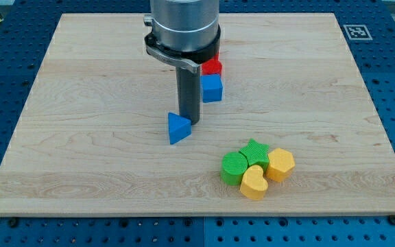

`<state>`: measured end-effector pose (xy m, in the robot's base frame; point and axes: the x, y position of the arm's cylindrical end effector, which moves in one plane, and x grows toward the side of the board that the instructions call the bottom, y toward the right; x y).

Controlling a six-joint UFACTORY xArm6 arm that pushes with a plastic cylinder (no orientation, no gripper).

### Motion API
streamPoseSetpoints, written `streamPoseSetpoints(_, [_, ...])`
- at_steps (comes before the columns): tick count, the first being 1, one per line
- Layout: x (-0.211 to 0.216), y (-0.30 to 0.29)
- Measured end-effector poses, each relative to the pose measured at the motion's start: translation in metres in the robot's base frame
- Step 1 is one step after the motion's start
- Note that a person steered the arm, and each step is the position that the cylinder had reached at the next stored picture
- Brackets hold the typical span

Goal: Move the triangle below the cube

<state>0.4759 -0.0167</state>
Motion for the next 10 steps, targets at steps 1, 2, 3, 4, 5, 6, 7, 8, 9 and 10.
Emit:
streamPoseSetpoints(1, [-0.003,-0.021])
streamPoseSetpoints(2, [-0.022,-0.036])
streamPoseSetpoints(3, [-0.037,-0.041])
streamPoseSetpoints(4, [-0.04,-0.042])
streamPoseSetpoints(5, [-0.046,-0.055])
streamPoseSetpoints(6, [0.003,-0.056])
streamPoseSetpoints(7, [0.034,-0.056])
streamPoseSetpoints(8, [0.034,-0.038])
streamPoseSetpoints(9, [0.017,-0.027])
streamPoseSetpoints(10, [-0.002,-0.027])
